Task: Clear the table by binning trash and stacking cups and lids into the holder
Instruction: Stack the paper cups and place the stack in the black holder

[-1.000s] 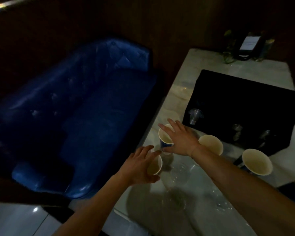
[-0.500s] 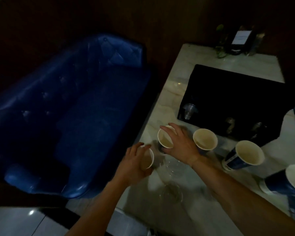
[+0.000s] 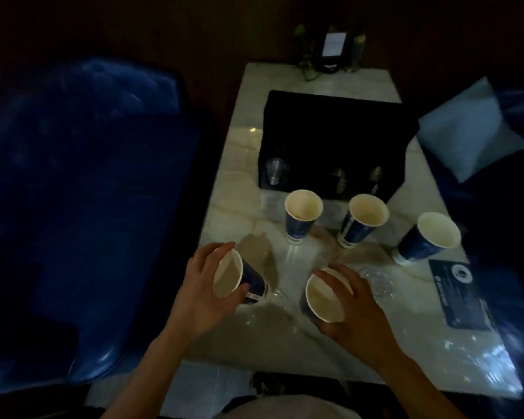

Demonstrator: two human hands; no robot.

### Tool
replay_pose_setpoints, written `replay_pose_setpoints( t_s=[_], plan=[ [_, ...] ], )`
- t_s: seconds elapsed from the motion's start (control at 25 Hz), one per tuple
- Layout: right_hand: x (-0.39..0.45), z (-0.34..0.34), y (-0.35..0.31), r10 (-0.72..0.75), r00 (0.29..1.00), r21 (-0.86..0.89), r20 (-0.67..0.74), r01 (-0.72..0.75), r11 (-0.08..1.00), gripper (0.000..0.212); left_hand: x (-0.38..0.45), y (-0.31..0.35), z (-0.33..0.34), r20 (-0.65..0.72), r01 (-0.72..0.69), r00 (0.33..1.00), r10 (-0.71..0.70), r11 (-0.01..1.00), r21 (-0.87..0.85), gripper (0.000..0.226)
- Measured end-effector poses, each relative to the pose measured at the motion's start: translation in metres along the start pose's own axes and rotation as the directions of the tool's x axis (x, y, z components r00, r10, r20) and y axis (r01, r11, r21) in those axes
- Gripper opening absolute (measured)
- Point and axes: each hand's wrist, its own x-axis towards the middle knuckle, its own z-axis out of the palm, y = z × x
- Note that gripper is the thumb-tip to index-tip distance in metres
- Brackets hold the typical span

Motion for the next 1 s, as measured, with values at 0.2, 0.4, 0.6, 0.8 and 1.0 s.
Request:
replay_pose_setpoints(
  t_s=[0.2,0.4,0.6,0.8,1.0],
  plan=[
    [-0.052,0.013,0.017,0.187,0.982,0.081,0.014,-0.187,0.979,0.097,0.001,0.039,0.002,0.090,-0.183,0.979,0.183,0.983,-0.009,0.074],
    [-0.054,0.026,0.017,0.326,0.945,0.287,-0.036,-0.303,0.909,0.104,0.014,0.087,0.001,0.119,-0.344,0.931,0.346,0.938,-0.032,0.074],
    [-0.055,0.029,0.016,0.441,0.895,0.448,0.070,-0.423,0.788,0.097,0.021,0.121,0.018,0.214,-0.517,0.836,0.505,0.856,0.003,0.078],
    [-0.059,0.025,0.013,0.448,0.891,0.541,0.078,-0.415,0.732,0.095,0.015,0.121,0.065,0.383,-0.640,0.723,0.576,0.767,0.054,0.078],
    [-0.059,0.023,0.013,0.467,0.882,0.489,0.071,-0.439,0.754,0.098,0.012,0.107,0.114,0.508,-0.573,0.730,0.456,0.814,0.092,0.078]
  ],
)
